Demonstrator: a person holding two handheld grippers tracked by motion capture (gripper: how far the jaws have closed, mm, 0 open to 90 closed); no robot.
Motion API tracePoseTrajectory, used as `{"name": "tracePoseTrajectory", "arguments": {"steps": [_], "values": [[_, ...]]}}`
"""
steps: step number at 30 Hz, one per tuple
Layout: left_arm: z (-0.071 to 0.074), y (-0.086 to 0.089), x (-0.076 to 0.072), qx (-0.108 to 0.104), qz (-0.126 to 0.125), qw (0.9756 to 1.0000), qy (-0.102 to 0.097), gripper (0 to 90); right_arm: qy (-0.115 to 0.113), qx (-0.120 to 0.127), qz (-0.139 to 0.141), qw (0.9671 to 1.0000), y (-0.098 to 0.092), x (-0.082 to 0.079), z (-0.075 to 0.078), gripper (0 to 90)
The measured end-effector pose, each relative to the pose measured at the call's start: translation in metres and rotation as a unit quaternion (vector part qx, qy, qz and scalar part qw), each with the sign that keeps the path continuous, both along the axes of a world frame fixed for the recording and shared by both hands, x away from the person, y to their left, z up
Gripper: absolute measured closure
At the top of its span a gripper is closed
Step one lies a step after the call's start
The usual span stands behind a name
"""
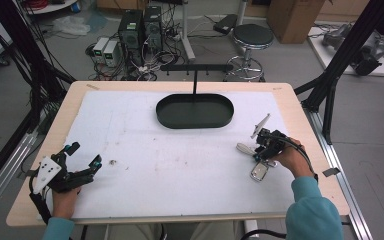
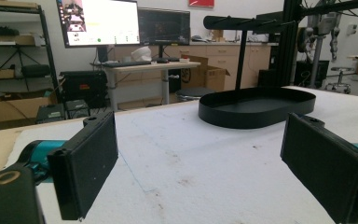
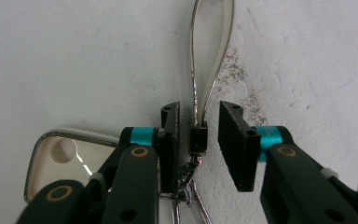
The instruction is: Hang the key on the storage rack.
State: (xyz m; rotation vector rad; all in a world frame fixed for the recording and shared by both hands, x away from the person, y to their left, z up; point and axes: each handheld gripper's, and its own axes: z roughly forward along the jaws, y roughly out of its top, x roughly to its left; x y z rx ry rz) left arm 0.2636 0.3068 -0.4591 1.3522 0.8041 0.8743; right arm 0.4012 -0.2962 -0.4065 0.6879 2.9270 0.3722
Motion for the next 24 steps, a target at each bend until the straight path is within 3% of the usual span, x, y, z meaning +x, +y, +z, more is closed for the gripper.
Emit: {"name": "tracePoseTrajectory", "arguments": {"steps": [5, 13, 24], "values": [[0.0000, 0.0000, 0.0001, 0.000, 0.000, 1.0000, 0.000, 11.4, 0.006, -0.013, 0.004, 0.9999, 0.0019, 0.0001, -0.0022, 80.2], [0.0000, 0.0000, 0.0001, 0.000, 0.000, 1.0000, 0.001, 11.4, -0.003, -0.036, 0.007, 0.9993, 0.0069, -0.0026, -0.0035, 82.4], [0.0000, -0.0001, 0.0001, -0.001, 0.000, 1.0000, 0.000, 11.4, -0.008, -0.009, -0.016, 0.9998, 0.0054, -0.0022, 0.0004, 82.6]]}}
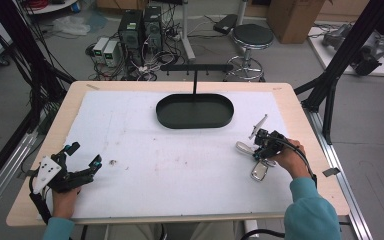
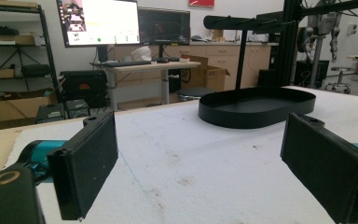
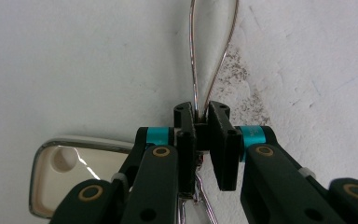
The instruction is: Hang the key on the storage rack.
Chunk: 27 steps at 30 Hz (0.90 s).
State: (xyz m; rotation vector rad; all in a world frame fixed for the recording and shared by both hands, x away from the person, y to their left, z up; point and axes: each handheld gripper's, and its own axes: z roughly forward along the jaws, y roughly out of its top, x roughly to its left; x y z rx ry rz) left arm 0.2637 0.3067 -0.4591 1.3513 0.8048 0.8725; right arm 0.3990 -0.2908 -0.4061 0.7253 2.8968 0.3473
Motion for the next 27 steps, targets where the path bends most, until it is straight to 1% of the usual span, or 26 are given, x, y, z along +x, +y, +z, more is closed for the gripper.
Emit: {"name": "tracePoseTrajectory", "arguments": {"steps": [1, 2, 3, 4, 5, 6, 7, 8, 9, 10, 11, 12, 13, 14, 15, 16, 17, 18, 20, 21, 23, 24, 25, 27], "values": [[0.000, 0.000, 0.000, 0.000, 0.000, 1.0000, 0.000, 11.4, -0.002, 0.004, -0.003, 1.0000, 0.000, 0.000, 0.001, 82.6], [0.000, 0.000, 0.000, 0.000, 0.001, 1.0000, 0.000, 11.3, -0.002, 0.014, -0.006, 0.9999, -0.001, 0.000, 0.003, 82.6], [0.000, 0.000, 0.000, 0.000, 0.001, 1.0000, 0.000, 11.4, -0.002, 0.014, -0.006, 0.9999, -0.001, 0.000, 0.003, 82.6], [0.000, 0.000, 0.000, 0.000, 0.001, 1.0000, 0.000, 11.4, -0.014, 0.027, -0.008, 0.9995, -0.002, 0.000, 0.006, 82.6], [0.000, 0.000, 0.000, 0.000, 0.001, 1.0000, 0.000, 11.3, -0.016, 0.039, -0.013, 0.9990, -0.003, -0.001, 0.008, 82.6], [0.000, 0.000, 0.000, 0.000, 0.001, 1.0000, 0.000, 11.4, -0.024, 0.049, -0.017, 0.9983, -0.004, -0.001, 0.011, 82.7], [0.000, 0.000, 0.000, 0.000, 0.001, 1.0000, 0.000, 11.4, -0.024, 0.049, -0.017, 0.9983, -0.004, -0.001, 0.011, 82.7], [0.000, 0.000, 0.000, 0.000, 0.001, 1.0000, 0.000, 11.4, -0.032, 0.077, -0.026, 0.9962, -0.005, -0.002, 0.015, 82.7], [0.000, 0.000, 0.000, 0.000, 0.001, 1.0000, 0.000, 11.3, -0.033, 0.091, -0.031, 0.9948, -0.006, -0.002, 0.017, 82.7], [0.000, 0.000, 0.000, 0.000, 0.001, 1.0000, 0.000, 11.4, -0.033, 0.091, -0.031, 0.9948, -0.006, -0.002, 0.017, 82.7], [0.000, 0.000, 0.000, 0.000, 0.000, 1.0000, 0.000, 11.4, -0.038, 0.099, -0.035, 0.9938, -0.007, -0.002, 0.019, 82.6], [0.000, 0.000, 0.000, 0.001, 0.001, 1.0000, -0.001, 11.4, -0.046, 0.116, -0.045, 0.9912, -0.008, -0.003, 0.022, 82.6], [0.000, 0.000, 0.000, 0.001, 0.001, 1.0000, -0.001, 11.4, -0.046, 0.116, -0.045, 0.9912, -0.008, -0.003, 0.022, 82.6], [0.000, 0.000, 0.000, 0.000, 0.000, 1.0000, -0.001, 11.4, -0.060, 0.129, -0.051, 0.9885, -0.009, -0.003, 0.026, 82.6], [0.000, 0.000, 0.000, 0.000, 0.000, 1.0000, -0.001, 11.4, -0.060, 0.129, -0.051, 0.9885, -0.009, -0.003, 0.026, 82.6], [0.000, 0.000, 0.000, 0.000, 0.000, 1.0000, -0.001, 11.4, -0.072, 0.148, -0.064, 0.9843, -0.010, -0.004, 0.029, 82.6], [0.000, 0.000, 0.000, 0.000, 0.000, 1.0000, -0.001, 11.4, -0.072, 0.148, -0.064, 0.9843, -0.010, -0.004, 0.029, 82.6], [0.000, 0.000, 0.000, 0.000, 0.001, 1.0000, -0.001, 11.4, -0.083, 0.170, -0.069, 0.9795, -0.009, -0.004, 0.033, 82.6], [0.000, 0.000, 0.000, 0.000, 0.001, 1.0000, -0.001, 11.4, -0.099, 0.184, -0.075, 0.9750, -0.008, -0.005, 0.037, 82.6], [0.000, 0.000, 0.000, 0.000, 0.001, 1.0000, -0.001, 11.4, -0.099, 0.184, -0.075, 0.9750, -0.008, -0.005, 0.037, 82.6], [0.000, 0.000, 0.000, 0.001, 0.001, 1.0000, -0.001, 11.4, -0.113, 0.196, -0.082, 0.9706, -0.006, -0.005, 0.041, 82.6], [0.000, -0.001, 0.000, 0.001, 0.001, 1.0000, -0.001, 11.4, -0.127, 0.216, -0.091, 0.9639, -0.005, -0.004, 0.044, 82.6], [0.000, -0.001, 0.000, 0.001, 0.001, 1.0000, -0.001, 11.4, -0.135, 0.226, -0.096, 0.9601, -0.004, -0.004, 0.046, 82.6], [0.000, 0.000, 0.000, 0.001, 0.001, 1.0000, -0.001, 11.4, -0.148, 0.238, -0.100, 0.9547, -0.004, -0.004, 0.048, 82.6]]}}
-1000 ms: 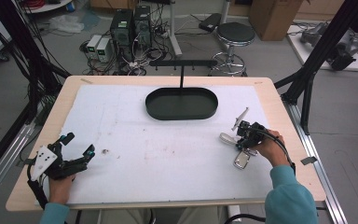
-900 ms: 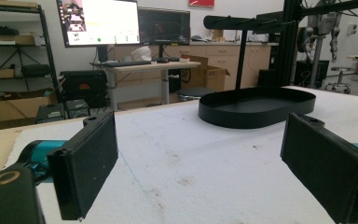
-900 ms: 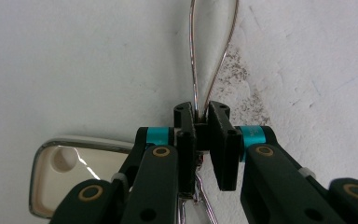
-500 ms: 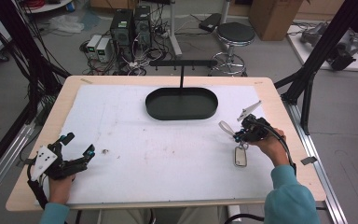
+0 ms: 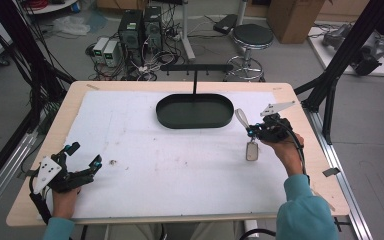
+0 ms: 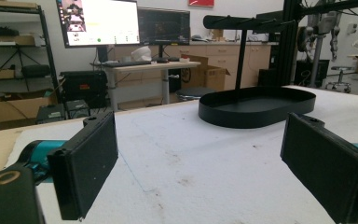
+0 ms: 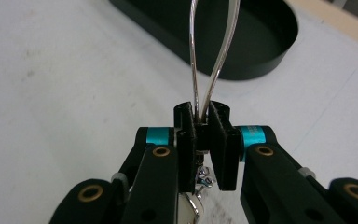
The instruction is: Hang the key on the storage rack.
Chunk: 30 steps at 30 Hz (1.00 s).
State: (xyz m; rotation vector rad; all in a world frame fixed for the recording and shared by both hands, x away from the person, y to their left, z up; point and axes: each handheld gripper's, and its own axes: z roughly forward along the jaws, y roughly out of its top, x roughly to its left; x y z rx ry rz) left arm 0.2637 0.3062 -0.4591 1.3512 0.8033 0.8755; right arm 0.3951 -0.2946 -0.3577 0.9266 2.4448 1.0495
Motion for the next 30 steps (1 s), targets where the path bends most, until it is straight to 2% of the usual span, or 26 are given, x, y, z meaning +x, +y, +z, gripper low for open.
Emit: {"name": "tracePoseTrajectory", "arguments": {"steps": [2, 4, 5, 6, 14, 16, 25, 30], "values": [[0.000, 0.000, 0.000, 0.000, 0.000, 1.0000, 0.000, 11.4, -0.011, 0.014, -0.008, 0.9998, 0.001, 0.001, 0.002, 82.6], [0.000, 0.000, 0.000, 0.000, 0.000, 1.0000, 0.000, 11.4, -0.016, 0.038, -0.014, 0.9990, 0.001, 0.002, 0.004, 82.6], [0.000, 0.000, 0.000, 0.000, 0.000, 1.0000, 0.000, 11.3, -0.016, 0.038, -0.014, 0.9990, 0.001, 0.002, 0.004, 82.6], [0.000, 0.000, 0.000, 0.000, 0.000, 1.0000, 0.001, 11.4, -0.028, 0.058, -0.024, 0.9976, 0.001, 0.003, 0.006, 82.6], [0.000, 0.000, 0.001, 0.000, 0.000, 1.0000, 0.002, 11.4, -0.059, 0.073, -0.056, 0.9940, 0.003, 0.009, 0.014, 82.6], [0.000, 0.000, 0.001, 0.000, 0.000, 1.0000, 0.003, 11.4, -0.069, 0.085, -0.071, 0.9915, 0.006, 0.013, 0.018, 82.6], [0.000, -0.001, 0.001, 0.003, 0.000, 1.0000, 0.002, 11.4, -0.092, 0.097, -0.088, 0.9871, 0.021, 0.033, 0.032, 82.6], [0.000, -0.001, 0.001, 0.001, 0.000, 1.0000, 0.002, 11.4, -0.098, 0.098, -0.095, 0.9859, 0.029, 0.044, 0.039, 82.5]]}}
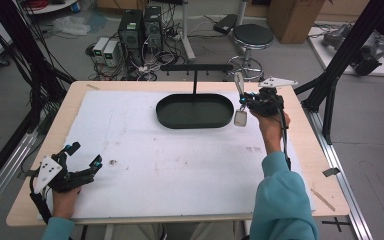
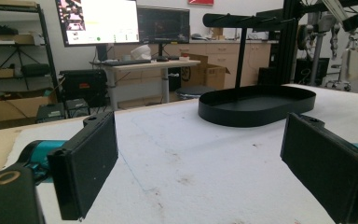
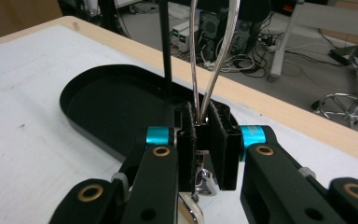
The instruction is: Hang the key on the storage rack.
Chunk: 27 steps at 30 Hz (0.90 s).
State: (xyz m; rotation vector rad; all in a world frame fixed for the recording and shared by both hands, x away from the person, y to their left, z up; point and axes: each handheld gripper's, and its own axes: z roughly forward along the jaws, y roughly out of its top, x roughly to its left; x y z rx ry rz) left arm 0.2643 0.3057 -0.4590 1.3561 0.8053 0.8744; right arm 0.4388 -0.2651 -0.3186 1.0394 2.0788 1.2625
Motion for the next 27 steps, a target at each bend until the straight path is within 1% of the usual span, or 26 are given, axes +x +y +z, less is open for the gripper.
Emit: {"name": "tracePoseTrajectory", "arguments": {"steps": [3, 4, 6, 7, 11, 12, 14, 16, 24, 27], "values": [[0.000, 0.000, 0.000, 0.000, 0.000, 1.0000, 0.000, 11.4, -0.007, 0.004, -0.001, 1.0000, 0.003, 0.005, 0.002, 82.5], [0.000, 0.000, 0.000, 0.000, 0.000, 1.0000, 0.000, 11.4, -0.009, -0.004, -0.007, 0.9999, 0.007, 0.008, 0.003, 82.5], [0.000, 0.000, 0.000, 0.000, 0.000, 1.0000, 0.000, 11.4, -0.009, 0.001, -0.011, 0.9999, 0.009, 0.012, 0.004, 82.5], [0.000, 0.000, 0.000, 0.000, 0.000, 1.0000, 0.000, 11.4, -0.012, -0.002, -0.013, 0.9998, 0.010, 0.014, 0.004, 82.5], [0.000, 0.000, 0.000, 0.002, -0.001, 1.0000, 0.000, 11.4, -0.011, -0.005, -0.018, 0.9998, 0.014, 0.018, 0.005, 82.5], [0.000, 0.000, 0.000, 0.002, -0.001, 1.0000, 0.000, 11.4, -0.017, -0.004, -0.016, 0.9997, 0.016, 0.021, 0.005, 82.5], [0.000, 0.000, 0.000, 0.001, -0.001, 1.0000, 0.000, 11.4, -0.012, -0.008, -0.021, 0.9997, 0.019, 0.022, 0.003, 82.5], [0.000, 0.000, 0.000, 0.003, -0.001, 1.0000, -0.001, 11.3, -0.016, -0.012, -0.025, 0.9995, 0.020, 0.025, 0.001, 82.5], [0.000, 0.000, 0.000, 0.003, -0.001, 1.0000, -0.001, 11.4, -0.015, -0.009, -0.040, 0.9990, 0.023, 0.032, -0.006, 82.5], [0.000, 0.000, 0.000, 0.003, -0.001, 1.0000, -0.001, 11.4, -0.008, -0.007, -0.046, 0.9989, 0.025, 0.035, -0.008, 82.5]]}}
